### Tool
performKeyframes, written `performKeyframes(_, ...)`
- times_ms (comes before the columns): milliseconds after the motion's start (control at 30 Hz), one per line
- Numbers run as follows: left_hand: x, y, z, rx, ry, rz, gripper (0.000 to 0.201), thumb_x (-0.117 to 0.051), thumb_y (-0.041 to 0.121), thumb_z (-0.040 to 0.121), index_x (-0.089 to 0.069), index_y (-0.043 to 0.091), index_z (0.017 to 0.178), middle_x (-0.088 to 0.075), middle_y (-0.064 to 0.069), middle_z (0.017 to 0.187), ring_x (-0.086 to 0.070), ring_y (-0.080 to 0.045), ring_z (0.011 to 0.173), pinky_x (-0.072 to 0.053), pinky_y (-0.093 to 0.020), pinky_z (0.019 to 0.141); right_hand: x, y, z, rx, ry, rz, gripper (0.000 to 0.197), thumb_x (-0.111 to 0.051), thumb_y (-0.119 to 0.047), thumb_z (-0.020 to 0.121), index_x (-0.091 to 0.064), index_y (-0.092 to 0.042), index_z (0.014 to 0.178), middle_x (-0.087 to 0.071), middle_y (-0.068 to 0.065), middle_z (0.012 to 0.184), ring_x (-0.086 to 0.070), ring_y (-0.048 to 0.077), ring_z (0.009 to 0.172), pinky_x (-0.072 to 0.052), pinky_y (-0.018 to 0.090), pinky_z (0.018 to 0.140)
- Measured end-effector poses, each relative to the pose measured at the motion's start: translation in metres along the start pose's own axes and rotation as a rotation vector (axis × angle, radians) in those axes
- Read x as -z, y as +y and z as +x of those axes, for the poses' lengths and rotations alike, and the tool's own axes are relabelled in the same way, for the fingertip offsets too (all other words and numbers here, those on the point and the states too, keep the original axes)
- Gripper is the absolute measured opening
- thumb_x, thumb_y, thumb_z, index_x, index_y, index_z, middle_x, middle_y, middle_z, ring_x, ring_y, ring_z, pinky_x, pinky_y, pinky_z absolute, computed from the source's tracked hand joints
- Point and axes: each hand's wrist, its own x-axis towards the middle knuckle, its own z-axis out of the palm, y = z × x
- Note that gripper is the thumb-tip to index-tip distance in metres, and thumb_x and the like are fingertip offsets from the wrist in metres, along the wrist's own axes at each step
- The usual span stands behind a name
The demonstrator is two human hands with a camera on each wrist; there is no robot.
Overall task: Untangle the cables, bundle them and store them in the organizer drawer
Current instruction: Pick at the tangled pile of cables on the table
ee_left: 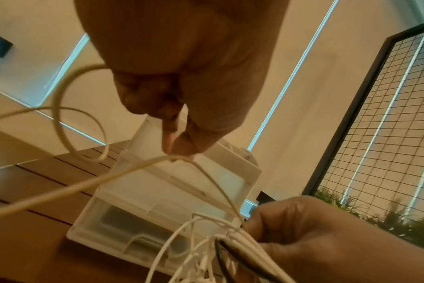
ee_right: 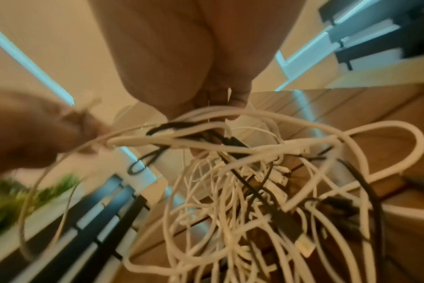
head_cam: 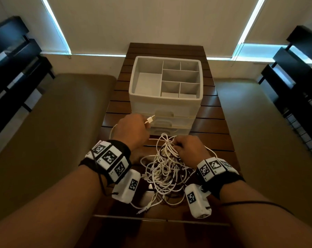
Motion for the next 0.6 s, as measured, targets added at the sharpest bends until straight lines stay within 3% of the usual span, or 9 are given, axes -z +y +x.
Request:
performKeyframes(67, -0.004, 0.010, -0.005, -0.113, 0.008, -0.072, 0.010, -0.059, 0.021, 0.089, -0.069, 0.019, 0.090, -0.064, 0.004, 0.076, -0.059, -0.014, 0.070, -0.050, -0.029, 0.063, -0.004, -0.002, 0.002, 0.018, 0.017, -0.065, 0.014, -0.060, -0.022, 0.088, -0.071, -0.014, 0.092, -0.071, 0.005, 0.091, -0.064, 0.022, 0.085, -0.049, 0.031, 0.074)
performKeyframes(133, -0.012, 0.025, -0.012, -0.271, -0.108, -0.045, 0.009, -0.060, 0.028, 0.090, -0.064, 0.025, 0.083, -0.055, 0.012, 0.066, -0.052, -0.005, 0.061, -0.036, -0.021, 0.054, -0.006, -0.009, 0.003, 0.036, 0.038, -0.120, 0.017, -0.058, -0.023, 0.089, -0.071, -0.013, 0.093, -0.072, 0.008, 0.090, -0.065, 0.027, 0.085, -0.051, 0.034, 0.074)
performKeyframes(167, -0.017, 0.030, -0.014, -0.300, -0.156, -0.026, 0.009, -0.061, 0.030, 0.091, -0.065, 0.025, 0.085, -0.054, 0.011, 0.066, -0.052, -0.008, 0.063, -0.034, -0.022, 0.054, -0.006, -0.012, 0.003, 0.031, 0.056, -0.105, 0.019, -0.058, -0.023, 0.089, -0.072, -0.012, 0.094, -0.072, 0.010, 0.090, -0.066, 0.029, 0.086, -0.051, 0.034, 0.074)
performKeyframes(267, -0.030, 0.024, -0.006, -0.193, -0.242, -0.071, 0.008, -0.065, 0.024, 0.088, -0.066, 0.017, 0.084, -0.062, 0.000, 0.076, -0.062, -0.020, 0.076, -0.044, -0.028, 0.063, -0.005, -0.012, 0.000, 0.042, 0.125, 0.005, 0.015, -0.060, -0.020, 0.087, -0.069, -0.011, 0.095, -0.071, 0.009, 0.089, -0.063, 0.028, 0.084, -0.044, 0.032, 0.070)
performKeyframes(367, -0.036, 0.019, -0.005, -0.120, -0.337, -0.126, 0.009, -0.063, 0.016, 0.090, -0.067, 0.011, 0.084, -0.067, -0.004, 0.080, -0.064, -0.021, 0.078, -0.051, -0.033, 0.071, -0.012, -0.009, -0.006, 0.064, 0.080, 0.107, 0.007, -0.064, -0.020, 0.086, -0.064, -0.014, 0.088, -0.062, 0.002, 0.080, -0.054, 0.018, 0.074, -0.035, 0.027, 0.065)
performKeyframes(500, -0.041, 0.019, -0.005, -0.100, -0.359, -0.060, 0.021, -0.054, 0.015, 0.093, -0.057, 0.016, 0.072, -0.057, 0.001, 0.069, -0.056, -0.018, 0.067, -0.041, -0.029, 0.059, -0.023, -0.008, -0.005, 0.047, 0.072, 0.119, 0.008, -0.062, -0.021, 0.085, -0.062, -0.014, 0.090, -0.067, 0.005, 0.091, -0.059, 0.021, 0.085, -0.046, 0.033, 0.072)
performKeyframes(600, -0.040, 0.019, -0.003, -0.106, -0.371, 0.004, 0.020, -0.054, 0.017, 0.095, -0.059, 0.014, 0.076, -0.056, 0.000, 0.069, -0.057, -0.020, 0.068, -0.042, -0.029, 0.058, -0.024, -0.012, -0.002, 0.015, 0.028, 0.103, 0.006, -0.060, -0.020, 0.086, -0.055, -0.017, 0.085, -0.065, 0.003, 0.090, -0.059, 0.022, 0.085, -0.043, 0.031, 0.069)
